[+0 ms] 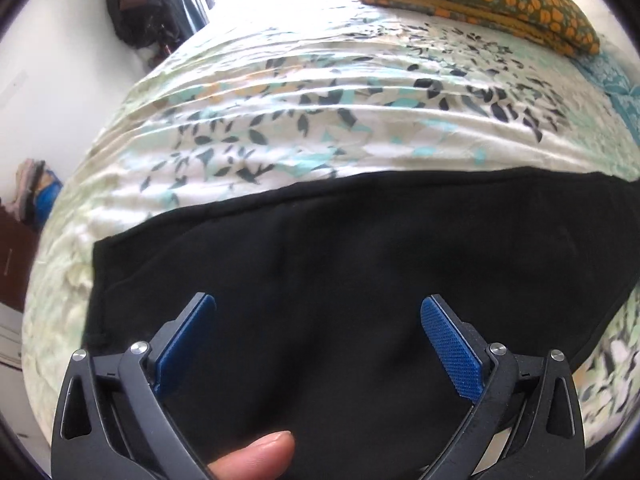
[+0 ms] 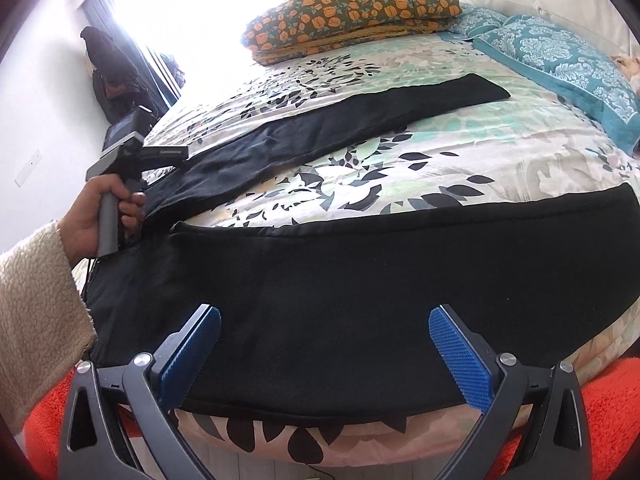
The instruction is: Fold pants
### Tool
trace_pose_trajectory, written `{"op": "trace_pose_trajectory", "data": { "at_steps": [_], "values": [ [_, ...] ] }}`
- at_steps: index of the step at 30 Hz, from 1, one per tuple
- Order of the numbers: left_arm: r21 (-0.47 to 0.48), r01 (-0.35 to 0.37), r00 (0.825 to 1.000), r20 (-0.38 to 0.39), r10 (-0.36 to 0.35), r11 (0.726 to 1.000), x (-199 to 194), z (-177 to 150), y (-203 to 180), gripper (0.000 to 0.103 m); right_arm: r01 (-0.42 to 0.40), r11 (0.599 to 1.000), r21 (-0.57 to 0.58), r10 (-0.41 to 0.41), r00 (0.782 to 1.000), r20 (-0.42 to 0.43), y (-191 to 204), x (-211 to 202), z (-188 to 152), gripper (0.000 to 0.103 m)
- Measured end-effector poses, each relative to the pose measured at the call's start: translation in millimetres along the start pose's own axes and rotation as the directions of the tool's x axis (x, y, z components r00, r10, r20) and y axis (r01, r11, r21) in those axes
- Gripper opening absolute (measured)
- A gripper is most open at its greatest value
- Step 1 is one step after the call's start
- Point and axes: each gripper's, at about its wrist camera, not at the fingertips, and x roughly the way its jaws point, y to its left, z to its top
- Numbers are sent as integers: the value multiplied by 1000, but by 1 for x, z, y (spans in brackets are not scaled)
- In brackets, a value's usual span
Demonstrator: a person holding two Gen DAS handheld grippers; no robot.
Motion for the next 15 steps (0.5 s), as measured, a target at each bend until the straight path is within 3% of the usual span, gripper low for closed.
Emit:
{"op": "trace_pose_trajectory", "data": {
  "at_steps": [2, 4, 6, 8, 10, 13, 15],
  "values": [
    [18, -91, 991, -100, 92, 996, 33, -9, 18, 103, -4, 1000, 3, 4, 1000, -23, 0, 4, -4, 103],
    [-100, -4, 994, -113, -8, 995, 39, -11, 45, 103, -5, 1000, 4, 5, 999, -51, 2, 8, -8, 103],
    [-200, -65, 991, -129, 40, 978, 27, -11, 65, 102, -2, 1000, -5, 1, 998, -55, 4, 9, -11, 103],
    [-249, 8, 995, -90, -32, 968, 2, -18, 78, 102, 20, 1000, -21, -20, 999, -28, 4, 4, -10, 103],
    [-226, 62, 996, -49, -75, 972, -28, -36, 84, 102, 39, 999, -11, -39, 999, -5, 0, -1, -8, 103],
    [-144, 87, 996, 6, -87, 986, -67, -83, 87, 102, 68, 997, 20, -69, 998, 2, -9, -2, -6, 103],
    [-82, 84, 996, -27, -87, 993, -71, -122, 82, 102, 78, 997, 29, -77, 997, -13, -12, 0, -8, 103]
  ]
}}
